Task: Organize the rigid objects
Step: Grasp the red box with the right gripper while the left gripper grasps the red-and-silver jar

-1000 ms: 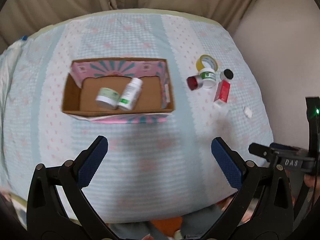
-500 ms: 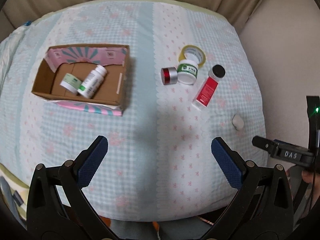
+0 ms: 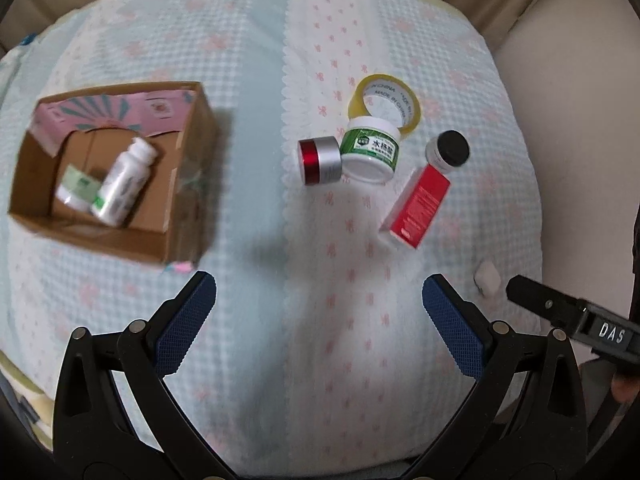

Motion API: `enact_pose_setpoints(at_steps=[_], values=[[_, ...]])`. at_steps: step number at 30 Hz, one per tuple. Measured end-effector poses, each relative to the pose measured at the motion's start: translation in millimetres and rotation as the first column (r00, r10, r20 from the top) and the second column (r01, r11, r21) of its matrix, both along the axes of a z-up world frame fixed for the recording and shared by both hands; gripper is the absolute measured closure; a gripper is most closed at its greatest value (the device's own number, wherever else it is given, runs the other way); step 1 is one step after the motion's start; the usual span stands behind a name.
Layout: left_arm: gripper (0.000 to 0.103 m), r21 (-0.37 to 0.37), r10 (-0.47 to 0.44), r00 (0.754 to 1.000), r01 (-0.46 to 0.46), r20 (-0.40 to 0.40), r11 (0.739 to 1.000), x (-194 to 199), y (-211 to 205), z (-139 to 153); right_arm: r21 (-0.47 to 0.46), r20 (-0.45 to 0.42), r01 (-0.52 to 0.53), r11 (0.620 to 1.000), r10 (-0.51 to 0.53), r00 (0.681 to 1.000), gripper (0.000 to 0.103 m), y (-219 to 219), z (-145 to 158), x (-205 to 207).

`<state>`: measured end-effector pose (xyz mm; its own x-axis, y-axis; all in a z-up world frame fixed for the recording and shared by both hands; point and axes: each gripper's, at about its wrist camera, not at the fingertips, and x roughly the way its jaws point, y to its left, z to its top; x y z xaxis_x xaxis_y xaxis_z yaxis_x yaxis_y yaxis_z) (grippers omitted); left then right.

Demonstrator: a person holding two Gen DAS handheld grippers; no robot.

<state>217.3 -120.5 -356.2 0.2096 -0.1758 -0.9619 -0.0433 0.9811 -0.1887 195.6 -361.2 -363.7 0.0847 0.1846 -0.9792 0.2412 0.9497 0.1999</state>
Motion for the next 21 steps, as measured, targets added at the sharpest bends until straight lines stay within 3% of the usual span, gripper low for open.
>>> enact_pose_setpoints(at_steps=[8,12,17,21], values=[[0.001,-0.006,0.028,0.997,-0.029,-0.072,1.0,58.3,-2.1,-64.3,0.033,-0.068,0.11,0.993,-0.108,0.992,0.0,-11.6,-53.8,47.9],[0.001,0.036,0.014,0.993,-0.01,-0.12,0.999,82.6,-4.0,-94.1,0.018,-0.1,0.117,0.993,-0.115,0.988,0.0,-8.8,-80.2,67.3],[0.003,0.037,-0.008,0.99,0.013,-0.141,0.999,101.4,-13.6,-121.8,-0.007,-0.117,0.101,0.995,-0.101,0.988,0.001,2.3,-105.7,82.6],[0.015,0.055,-0.014,0.991,0.022,-0.133,0.998,109.4,-20.8,-133.4,-0.072,-0.113,0.097,0.993,-0.105,0.988,0.004,9.7,-120.1,91.6]])
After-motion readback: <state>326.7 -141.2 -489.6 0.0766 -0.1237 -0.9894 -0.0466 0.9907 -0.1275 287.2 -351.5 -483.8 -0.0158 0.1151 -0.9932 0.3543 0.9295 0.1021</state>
